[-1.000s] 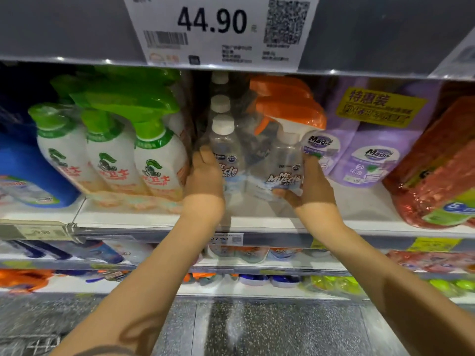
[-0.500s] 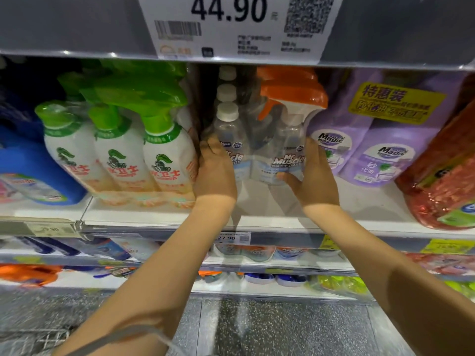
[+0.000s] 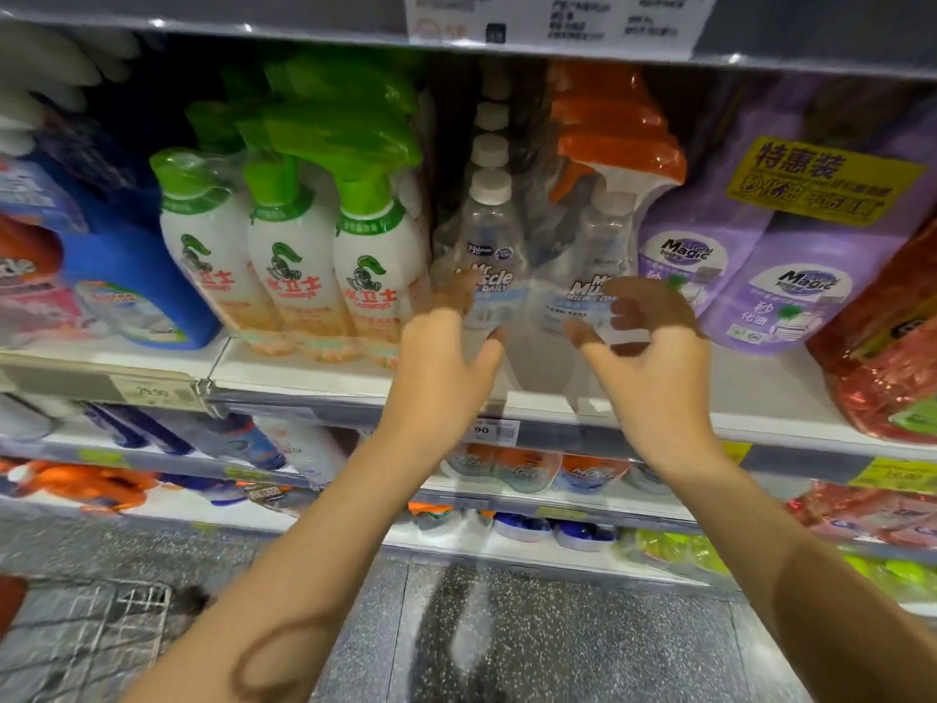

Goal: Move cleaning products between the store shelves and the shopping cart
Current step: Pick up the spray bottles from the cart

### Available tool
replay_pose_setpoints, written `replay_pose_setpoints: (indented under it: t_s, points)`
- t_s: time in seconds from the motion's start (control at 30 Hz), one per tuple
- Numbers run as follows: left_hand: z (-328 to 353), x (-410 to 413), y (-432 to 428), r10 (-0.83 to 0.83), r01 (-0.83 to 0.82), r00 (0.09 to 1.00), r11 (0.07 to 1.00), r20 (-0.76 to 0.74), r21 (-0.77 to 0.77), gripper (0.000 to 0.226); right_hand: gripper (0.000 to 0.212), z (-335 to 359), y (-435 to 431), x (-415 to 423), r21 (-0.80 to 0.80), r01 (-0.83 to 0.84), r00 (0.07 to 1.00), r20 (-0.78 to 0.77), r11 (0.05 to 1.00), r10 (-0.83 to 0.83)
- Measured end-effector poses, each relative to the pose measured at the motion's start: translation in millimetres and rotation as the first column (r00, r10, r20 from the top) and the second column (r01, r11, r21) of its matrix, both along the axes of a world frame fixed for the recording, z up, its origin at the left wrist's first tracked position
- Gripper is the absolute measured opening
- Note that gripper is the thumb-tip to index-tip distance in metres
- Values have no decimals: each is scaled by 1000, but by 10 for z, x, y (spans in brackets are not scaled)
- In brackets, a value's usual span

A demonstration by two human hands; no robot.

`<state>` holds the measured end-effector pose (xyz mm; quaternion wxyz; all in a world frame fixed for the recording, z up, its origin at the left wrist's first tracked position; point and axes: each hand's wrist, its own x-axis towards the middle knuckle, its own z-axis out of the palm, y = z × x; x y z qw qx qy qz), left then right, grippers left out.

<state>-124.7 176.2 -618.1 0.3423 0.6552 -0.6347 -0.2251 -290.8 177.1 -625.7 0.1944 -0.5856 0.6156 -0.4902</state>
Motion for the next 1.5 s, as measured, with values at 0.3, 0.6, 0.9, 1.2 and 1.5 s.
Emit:
replay_pose_setpoints:
  t_s: [0.3,0.6,0.9,1.2,1.5]
  points:
    - [468,531,1113,-15,-42,798,996,-602,-81,34,31,496,800,578,-46,-451,877,162,891,452]
    - [546,1616,2193,259,-409,763,903,-592,-133,45,35,615,1403,1812,0,-747,648,222,664,729]
    - [575,2993,3668,555,-750,581,650,-596,-126,43,39,670,2314,3525,-4,-944,320,217,329,922]
    - [253,4196,5368,827,-969,201,245,-524,16,37,45,560,3522,5184,75,-997,-5,214,-22,977]
    - [-857,4912,5940,852,-933,-228,-53,-471,355,28,29,-91,4230,6186,414,-861,-258,145,-295,955]
